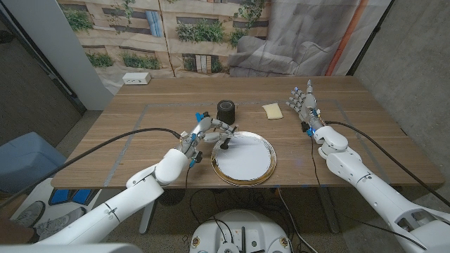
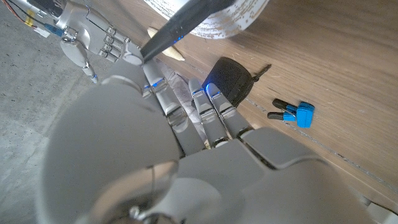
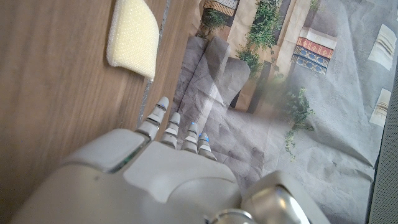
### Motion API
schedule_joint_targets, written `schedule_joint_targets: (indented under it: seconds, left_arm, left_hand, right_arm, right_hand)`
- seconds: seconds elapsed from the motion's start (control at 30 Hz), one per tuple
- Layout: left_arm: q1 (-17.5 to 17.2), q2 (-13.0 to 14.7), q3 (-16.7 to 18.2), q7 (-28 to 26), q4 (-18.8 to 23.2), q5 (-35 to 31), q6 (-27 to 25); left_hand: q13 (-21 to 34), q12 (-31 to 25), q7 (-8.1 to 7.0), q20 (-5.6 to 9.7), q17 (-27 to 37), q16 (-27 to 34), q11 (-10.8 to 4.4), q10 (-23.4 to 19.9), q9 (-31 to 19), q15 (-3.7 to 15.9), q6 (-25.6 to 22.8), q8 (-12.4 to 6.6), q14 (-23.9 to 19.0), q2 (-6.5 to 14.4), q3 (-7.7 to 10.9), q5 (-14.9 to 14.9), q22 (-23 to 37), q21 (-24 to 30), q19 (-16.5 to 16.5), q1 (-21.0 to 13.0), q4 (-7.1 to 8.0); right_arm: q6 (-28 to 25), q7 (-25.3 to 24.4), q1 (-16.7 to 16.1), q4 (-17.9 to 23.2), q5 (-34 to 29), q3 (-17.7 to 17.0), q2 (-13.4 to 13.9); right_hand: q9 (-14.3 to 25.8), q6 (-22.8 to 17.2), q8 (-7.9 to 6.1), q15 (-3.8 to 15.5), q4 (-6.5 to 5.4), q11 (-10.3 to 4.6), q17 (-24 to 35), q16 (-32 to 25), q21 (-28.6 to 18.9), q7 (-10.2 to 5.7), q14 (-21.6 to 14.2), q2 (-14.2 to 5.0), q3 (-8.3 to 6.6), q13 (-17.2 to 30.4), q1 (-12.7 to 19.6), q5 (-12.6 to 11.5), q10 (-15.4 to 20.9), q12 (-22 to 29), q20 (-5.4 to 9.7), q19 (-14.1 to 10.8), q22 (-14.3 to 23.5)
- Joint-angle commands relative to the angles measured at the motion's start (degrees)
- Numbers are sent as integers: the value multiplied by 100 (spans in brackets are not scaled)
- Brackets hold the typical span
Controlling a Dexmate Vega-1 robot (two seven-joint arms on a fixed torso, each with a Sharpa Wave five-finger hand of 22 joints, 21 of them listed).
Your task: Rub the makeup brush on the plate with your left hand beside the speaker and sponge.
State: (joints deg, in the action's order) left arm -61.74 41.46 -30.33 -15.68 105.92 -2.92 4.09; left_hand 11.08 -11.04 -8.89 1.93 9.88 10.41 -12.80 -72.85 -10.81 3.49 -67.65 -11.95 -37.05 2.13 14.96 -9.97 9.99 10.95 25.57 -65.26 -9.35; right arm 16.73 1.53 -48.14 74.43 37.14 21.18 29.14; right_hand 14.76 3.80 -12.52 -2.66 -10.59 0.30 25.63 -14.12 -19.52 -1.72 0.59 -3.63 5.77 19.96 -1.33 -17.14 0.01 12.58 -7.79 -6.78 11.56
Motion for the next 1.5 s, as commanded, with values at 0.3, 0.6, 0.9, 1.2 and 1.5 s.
schedule_joint_targets:
  seconds: [0.3,0.6,0.9,1.2,1.5]
  left_arm:
    - [8,-53,-131,158,-33,-88,81]
    - [15,-90,-182,180,-54,-113,61]
    - [33,-129,-227,175,-64,-156,126]
    - [-29,-114,-252,188,17,-193,101]
    - [-203,-58,-237,198,194,-132,23]
  left_hand:
    - [14,-33,-8,14,9,45,-26,-9,-21,881,-81,-12,-62,48,-13,-41,13,37,-26,-35,-5]
    - [14,-35,-14,21,9,47,-26,-17,-20,883,-71,-6,-71,46,-24,-42,12,38,-29,-35,-5]
    - [14,-37,-5,25,8,45,-26,-22,-19,884,-73,-5,-74,47,-33,-44,12,40,-34,-40,-6]
    - [14,-37,7,22,8,43,-27,-24,-20,884,-65,-1,-74,51,-39,-45,12,41,-37,-42,-6]
    - [14,-38,0,22,7,42,-27,-28,-20,881,-69,-2,-75,56,-46,-46,12,40,-45,-42,-3]
  right_arm:
    - [-4,25,1,-1,11,1,7]
    - [-4,-6,0,2,1,-1,1]
    - [-2,-5,-2,1,1,-1,1]
    - [-2,26,-1,-1,11,1,8]
    - [-3,25,-1,-1,11,1,8]
  right_hand:
    - [15,48,-28,-45,-26,4,19,-19,-26,8,3,-578,2,16,8,-37,-49,37,-36,5,33]
    - [15,54,-26,-48,-26,4,19,-19,-26,4,2,-578,2,16,9,-37,-50,37,-37,6,33]
    - [15,47,-29,-51,-26,14,19,-21,-26,7,-3,-579,2,16,9,-37,-47,39,-38,8,33]
    - [15,49,-28,-47,-26,7,19,-19,-26,6,2,-579,2,16,9,-37,-49,38,-39,7,33]
    - [15,50,-27,-50,-26,4,19,-19,-26,14,3,-578,2,16,9,-37,-48,38,-41,8,33]
